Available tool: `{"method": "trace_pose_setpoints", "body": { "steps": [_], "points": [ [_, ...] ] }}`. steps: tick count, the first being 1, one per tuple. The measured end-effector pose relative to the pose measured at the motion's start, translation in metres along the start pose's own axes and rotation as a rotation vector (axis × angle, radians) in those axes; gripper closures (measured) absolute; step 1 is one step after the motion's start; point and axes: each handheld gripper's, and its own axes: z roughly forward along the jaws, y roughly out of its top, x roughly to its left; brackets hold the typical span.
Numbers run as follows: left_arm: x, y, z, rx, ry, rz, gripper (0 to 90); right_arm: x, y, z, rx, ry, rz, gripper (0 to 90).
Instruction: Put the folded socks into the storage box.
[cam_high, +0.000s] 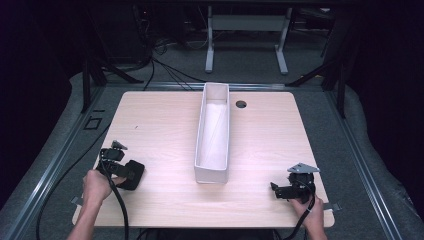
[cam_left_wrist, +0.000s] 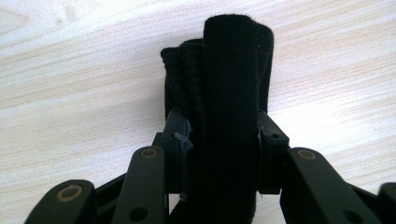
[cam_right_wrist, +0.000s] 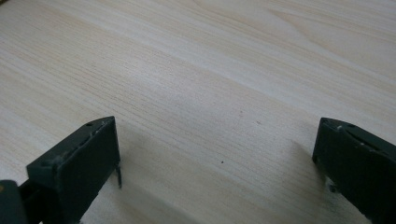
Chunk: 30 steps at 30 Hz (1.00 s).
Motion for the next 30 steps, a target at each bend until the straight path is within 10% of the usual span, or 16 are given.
{"method": "trace_pose_setpoints", "body": {
  "steps": [30],
  "points": [
    [-0.003, 0.012, -0.054, 0.010, -0.009, 0.019, 64.3, 0.000, 0.000, 0.000, 0.000, -0.005, 0.003, 0.0]
  ]
}}
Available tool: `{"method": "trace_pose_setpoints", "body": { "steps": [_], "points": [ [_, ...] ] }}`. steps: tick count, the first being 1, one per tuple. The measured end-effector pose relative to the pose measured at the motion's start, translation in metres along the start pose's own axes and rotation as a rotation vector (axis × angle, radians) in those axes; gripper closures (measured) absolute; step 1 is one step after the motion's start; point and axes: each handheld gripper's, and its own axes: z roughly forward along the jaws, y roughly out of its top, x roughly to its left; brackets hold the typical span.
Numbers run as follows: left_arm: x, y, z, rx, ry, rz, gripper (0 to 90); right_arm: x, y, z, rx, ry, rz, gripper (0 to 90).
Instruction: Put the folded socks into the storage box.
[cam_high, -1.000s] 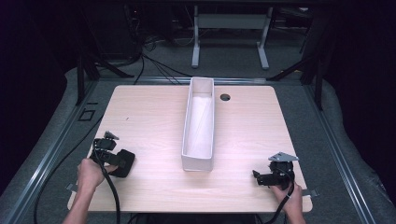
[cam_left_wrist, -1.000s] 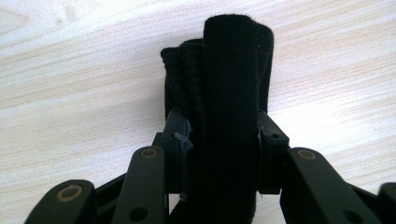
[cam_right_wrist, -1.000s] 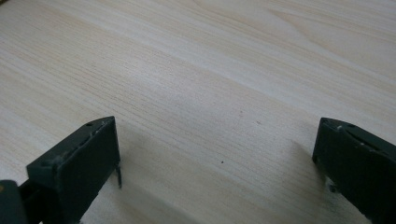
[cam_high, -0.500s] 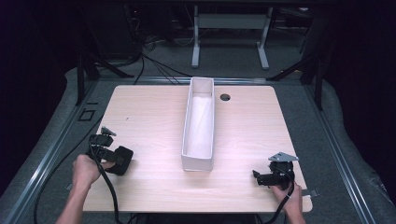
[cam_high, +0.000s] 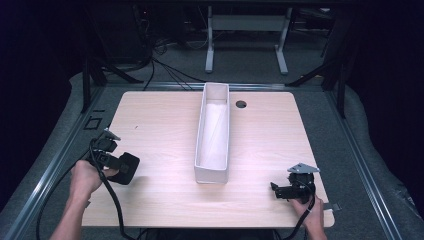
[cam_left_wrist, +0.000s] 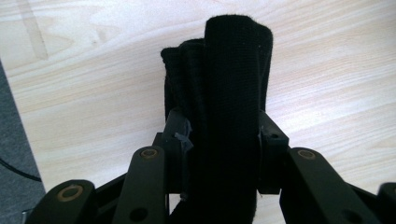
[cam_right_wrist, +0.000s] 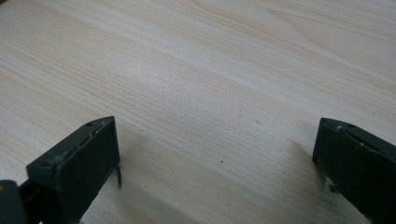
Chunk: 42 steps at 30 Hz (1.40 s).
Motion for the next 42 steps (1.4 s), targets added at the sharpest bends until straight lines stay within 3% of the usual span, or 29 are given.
{"method": "trace_pose_setpoints", "body": {
  "steps": [10, 16, 22, 32, 42],
  "points": [
    [-0.009, 0.008, -0.013, 0.033, -0.013, 0.002, 64.2, 0.000, 0.000, 0.000, -0.003, -0.011, 0.003, 0.0],
    [-0.024, 0.015, -0.020, 0.048, 0.003, 0.020, 64.2, 0.001, 0.000, 0.001, -0.005, -0.021, 0.015, 0.0],
    [-0.036, 0.020, -0.027, 0.064, 0.026, 0.010, 64.2, 0.001, 0.000, 0.001, -0.001, -0.014, 0.016, 0.0],
    [-0.060, 0.038, -0.045, 0.048, 0.072, 0.011, 64.0, 0.000, 0.000, 0.001, 0.000, -0.012, 0.014, 0.0],
    [-0.081, 0.058, -0.049, 0.043, 0.073, 0.030, 64.0, 0.000, 0.000, 0.001, 0.001, -0.013, 0.012, 0.0]
  ]
}}
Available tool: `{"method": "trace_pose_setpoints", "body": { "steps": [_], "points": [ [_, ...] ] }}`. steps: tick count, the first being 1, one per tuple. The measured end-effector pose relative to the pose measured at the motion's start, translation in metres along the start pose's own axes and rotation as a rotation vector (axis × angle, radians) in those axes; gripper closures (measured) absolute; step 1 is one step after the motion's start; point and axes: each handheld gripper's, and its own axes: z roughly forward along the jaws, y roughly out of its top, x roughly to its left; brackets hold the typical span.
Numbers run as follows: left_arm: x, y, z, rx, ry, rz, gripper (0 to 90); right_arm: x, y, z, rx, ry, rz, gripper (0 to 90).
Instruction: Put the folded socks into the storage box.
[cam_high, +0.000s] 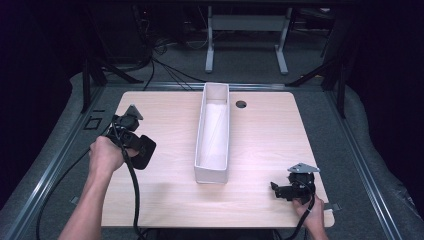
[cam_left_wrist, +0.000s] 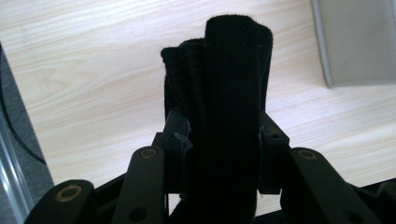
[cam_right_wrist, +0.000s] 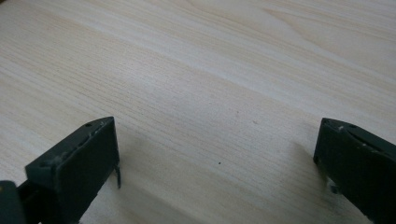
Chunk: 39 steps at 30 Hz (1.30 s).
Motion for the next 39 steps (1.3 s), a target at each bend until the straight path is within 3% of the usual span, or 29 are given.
{"method": "trace_pose_setpoints", "body": {
  "steps": [26, 39],
  "points": [
    [-0.038, 0.033, -0.019, -0.042, 0.008, 0.047, 63.7, 0.000, 0.000, 0.000, 0.003, -0.001, -0.001, 0.0],
    [-0.073, 0.050, -0.026, -0.061, 0.005, 0.078, 63.7, 0.000, 0.000, 0.000, 0.005, -0.001, 0.000, 0.0]
  ]
}}
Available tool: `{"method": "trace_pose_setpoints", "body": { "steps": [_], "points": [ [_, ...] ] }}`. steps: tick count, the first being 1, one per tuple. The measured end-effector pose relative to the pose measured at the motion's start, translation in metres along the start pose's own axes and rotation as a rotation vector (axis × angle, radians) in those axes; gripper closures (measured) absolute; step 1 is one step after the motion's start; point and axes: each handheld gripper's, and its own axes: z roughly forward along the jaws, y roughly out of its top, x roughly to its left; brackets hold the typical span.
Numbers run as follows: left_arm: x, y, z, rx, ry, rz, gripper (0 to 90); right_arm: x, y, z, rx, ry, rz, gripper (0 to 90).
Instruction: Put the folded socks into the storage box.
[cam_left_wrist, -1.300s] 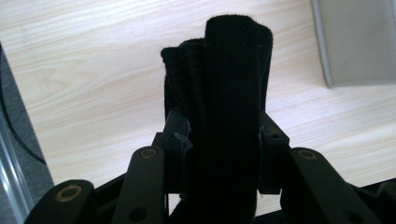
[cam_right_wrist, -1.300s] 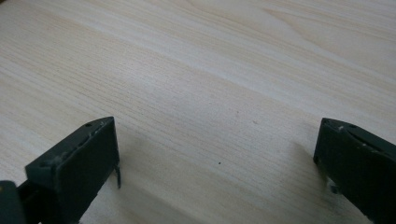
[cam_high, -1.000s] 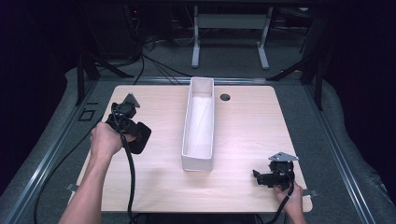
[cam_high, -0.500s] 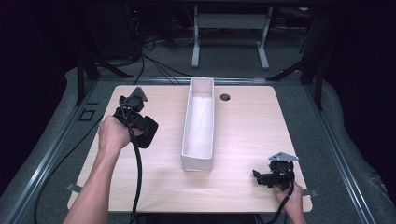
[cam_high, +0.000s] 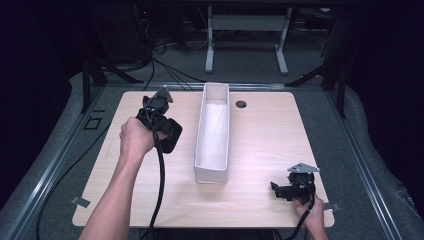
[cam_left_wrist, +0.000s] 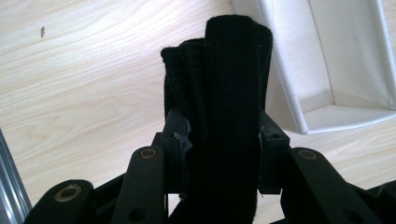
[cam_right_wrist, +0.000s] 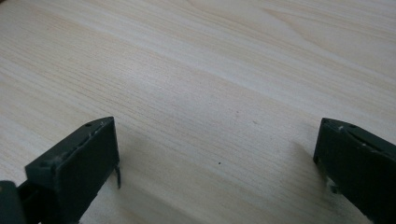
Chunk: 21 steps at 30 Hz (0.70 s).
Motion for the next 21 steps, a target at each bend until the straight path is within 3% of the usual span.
{"method": "trace_pose_setpoints", "body": {
  "steps": [11, 21],
  "points": [
    [-0.034, 0.014, 0.007, 0.004, -0.010, 0.056, 63.5, 0.000, 0.000, 0.000, -0.001, 0.002, -0.001, 0.0],
    [-0.058, 0.022, 0.017, 0.013, -0.018, 0.081, 63.6, 0.000, 0.000, 0.000, -0.001, 0.002, -0.001, 0.0]
  ]
}}
